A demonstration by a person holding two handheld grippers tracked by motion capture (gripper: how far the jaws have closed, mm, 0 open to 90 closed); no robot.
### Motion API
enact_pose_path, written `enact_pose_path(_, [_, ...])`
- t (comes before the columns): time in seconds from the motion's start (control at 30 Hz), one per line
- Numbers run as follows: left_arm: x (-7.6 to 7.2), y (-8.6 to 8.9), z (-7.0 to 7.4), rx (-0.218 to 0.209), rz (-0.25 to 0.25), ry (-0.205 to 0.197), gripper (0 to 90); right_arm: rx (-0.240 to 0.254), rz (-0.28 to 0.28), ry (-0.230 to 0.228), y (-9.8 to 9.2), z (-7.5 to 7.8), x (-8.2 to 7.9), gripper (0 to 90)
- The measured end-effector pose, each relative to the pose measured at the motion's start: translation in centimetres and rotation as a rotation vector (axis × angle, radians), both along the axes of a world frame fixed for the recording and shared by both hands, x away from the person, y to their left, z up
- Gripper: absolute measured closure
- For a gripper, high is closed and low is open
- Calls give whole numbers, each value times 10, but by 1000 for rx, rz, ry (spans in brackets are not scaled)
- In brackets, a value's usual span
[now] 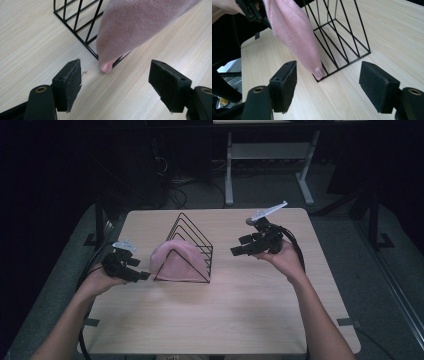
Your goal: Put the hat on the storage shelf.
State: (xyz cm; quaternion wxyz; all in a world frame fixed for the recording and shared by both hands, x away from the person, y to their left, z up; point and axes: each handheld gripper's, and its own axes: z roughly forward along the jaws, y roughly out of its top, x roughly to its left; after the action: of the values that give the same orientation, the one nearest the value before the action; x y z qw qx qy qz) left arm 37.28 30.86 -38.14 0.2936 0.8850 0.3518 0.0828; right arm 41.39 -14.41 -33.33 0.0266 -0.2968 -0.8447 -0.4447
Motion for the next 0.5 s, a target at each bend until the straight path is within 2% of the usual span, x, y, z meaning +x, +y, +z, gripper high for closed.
enact_pose_path(0.5, [-4, 0, -3, -13, 3, 1, 252, -11, -81, 34, -39, -20, -12, 279])
